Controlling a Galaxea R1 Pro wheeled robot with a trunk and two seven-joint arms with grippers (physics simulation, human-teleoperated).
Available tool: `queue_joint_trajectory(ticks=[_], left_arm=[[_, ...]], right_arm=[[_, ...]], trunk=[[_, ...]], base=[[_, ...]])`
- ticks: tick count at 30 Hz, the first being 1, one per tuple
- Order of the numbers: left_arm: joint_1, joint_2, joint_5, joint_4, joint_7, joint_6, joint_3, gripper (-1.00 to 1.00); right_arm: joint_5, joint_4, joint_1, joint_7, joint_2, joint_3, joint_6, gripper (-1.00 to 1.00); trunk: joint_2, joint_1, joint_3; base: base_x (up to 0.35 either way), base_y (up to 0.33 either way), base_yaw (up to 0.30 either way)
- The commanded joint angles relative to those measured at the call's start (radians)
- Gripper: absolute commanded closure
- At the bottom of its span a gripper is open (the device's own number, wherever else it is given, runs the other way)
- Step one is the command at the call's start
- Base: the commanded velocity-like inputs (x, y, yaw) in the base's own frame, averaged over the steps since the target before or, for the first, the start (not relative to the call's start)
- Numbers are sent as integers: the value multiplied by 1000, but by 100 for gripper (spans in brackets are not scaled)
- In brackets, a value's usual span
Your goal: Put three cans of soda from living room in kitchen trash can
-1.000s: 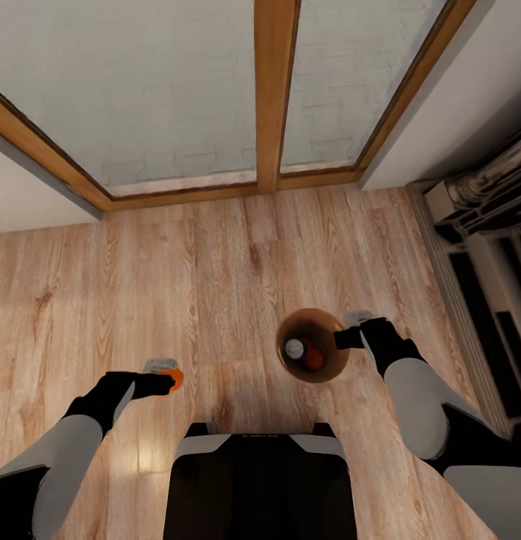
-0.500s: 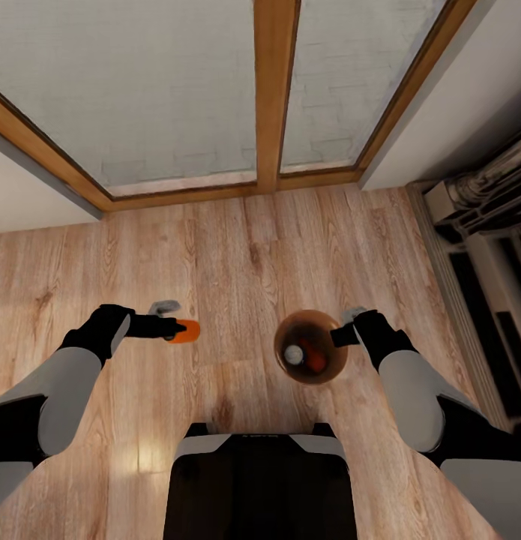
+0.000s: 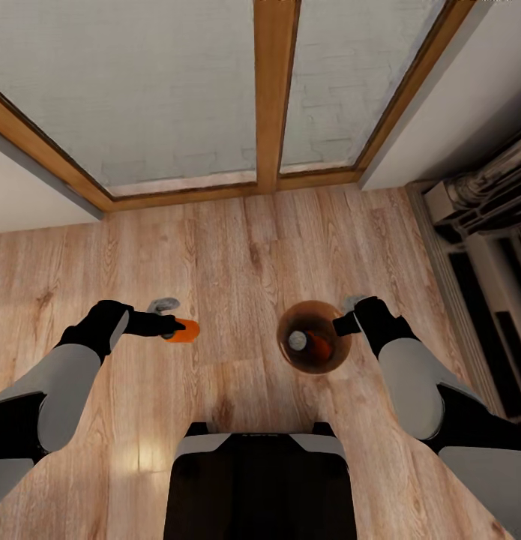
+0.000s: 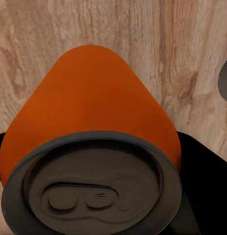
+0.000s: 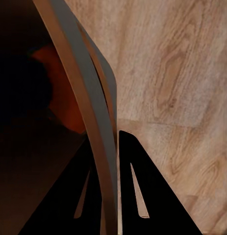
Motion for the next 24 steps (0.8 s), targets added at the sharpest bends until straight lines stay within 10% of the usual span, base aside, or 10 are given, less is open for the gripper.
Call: queue_joint_trajectory(ticks=[1, 5, 6, 24], left_arm=[[6, 0, 2, -6, -1, 6, 2, 100], [29, 1, 5, -17, -3, 28, 4, 100], [50, 1, 6, -17, -3, 41, 4, 100], [53, 1, 12, -19, -10, 43, 3, 100]], right_arm=[[-6, -6, 6, 7, 1, -1, 6, 100], [10, -27, 17, 11, 2, 6, 21, 100], [-98, -33, 18, 97, 1, 9, 158, 100], [-98, -37, 19, 113, -3, 37, 164, 100]], trunk=[[7, -4, 3], [35, -19, 16], [42, -23, 19], [168, -92, 75]], base=[[0, 0, 0], [0, 0, 0], [0, 0, 0], [0, 0, 0]])
